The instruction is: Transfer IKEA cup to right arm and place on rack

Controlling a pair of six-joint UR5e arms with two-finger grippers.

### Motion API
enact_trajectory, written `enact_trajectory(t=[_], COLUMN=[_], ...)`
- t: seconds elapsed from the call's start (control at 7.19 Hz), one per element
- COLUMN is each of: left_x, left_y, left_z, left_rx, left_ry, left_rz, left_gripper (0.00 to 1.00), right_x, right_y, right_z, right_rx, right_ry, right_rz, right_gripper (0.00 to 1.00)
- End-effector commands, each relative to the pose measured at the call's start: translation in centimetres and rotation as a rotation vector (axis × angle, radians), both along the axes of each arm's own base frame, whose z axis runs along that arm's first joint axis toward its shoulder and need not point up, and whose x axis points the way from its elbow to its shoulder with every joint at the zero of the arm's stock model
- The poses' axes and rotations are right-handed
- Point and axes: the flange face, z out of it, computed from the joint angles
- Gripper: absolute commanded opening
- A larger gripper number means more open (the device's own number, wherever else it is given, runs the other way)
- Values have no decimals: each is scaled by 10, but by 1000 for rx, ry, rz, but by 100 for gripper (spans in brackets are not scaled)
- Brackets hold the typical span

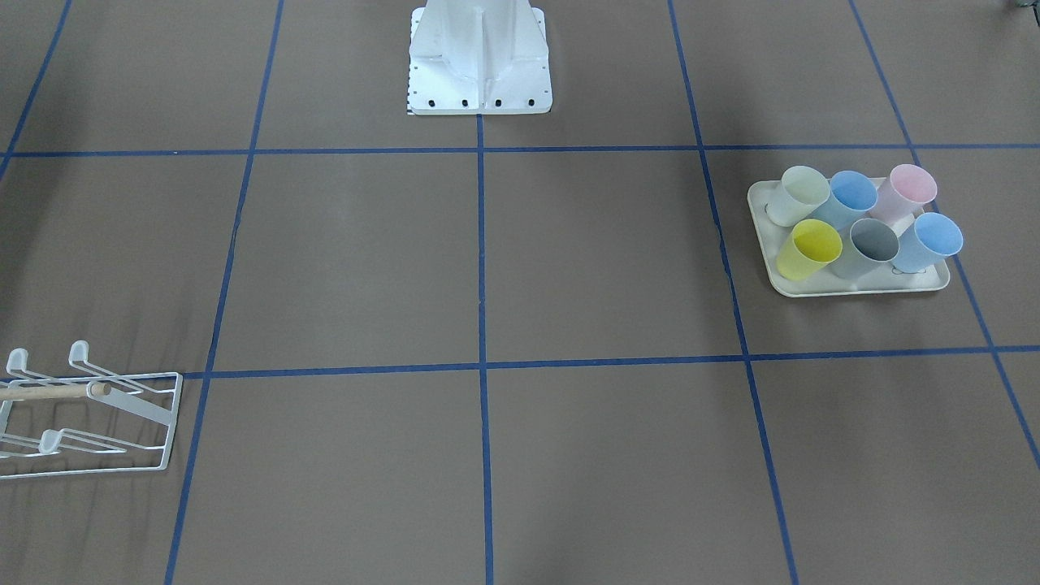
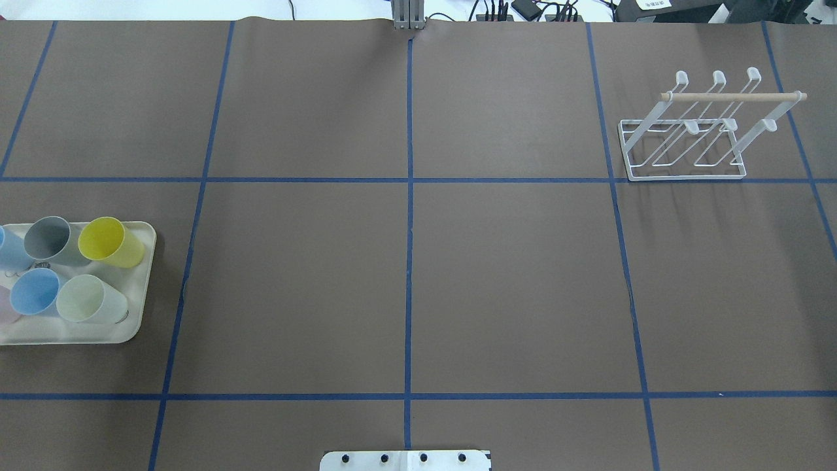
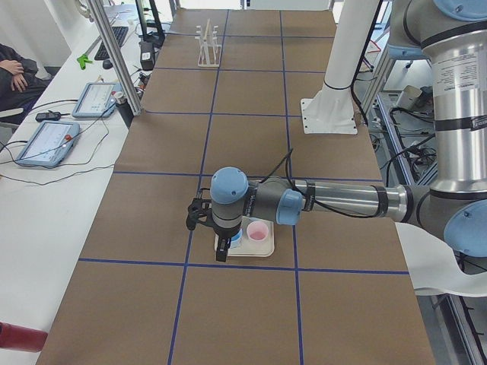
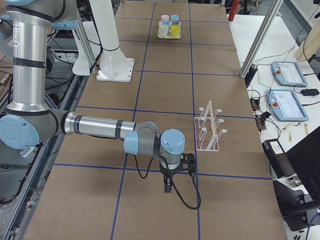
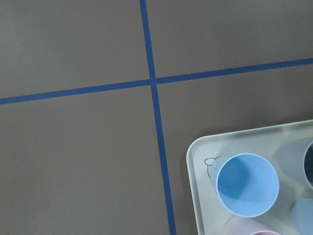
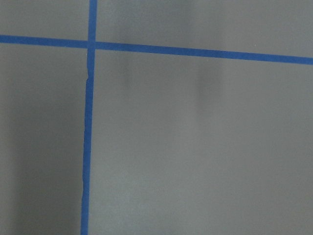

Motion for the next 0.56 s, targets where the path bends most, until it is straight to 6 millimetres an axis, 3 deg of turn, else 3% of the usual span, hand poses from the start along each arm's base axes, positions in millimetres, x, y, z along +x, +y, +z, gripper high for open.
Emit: enact_trajectory(t=[0.0,0.42], left_x=[-5,-5], left_y=[-5,-12], left_z=[0,-13], left_rx=[34,75], left_ry=[-100,-97], left_rz=[-15,-26], left_gripper=[100,100], right_x=[0,0], right_y=[0,-1], right_z=[0,-3], right_rx=[2,9], right_ry=[0,0], right_rz=[1,-2], right_gripper=[100,100])
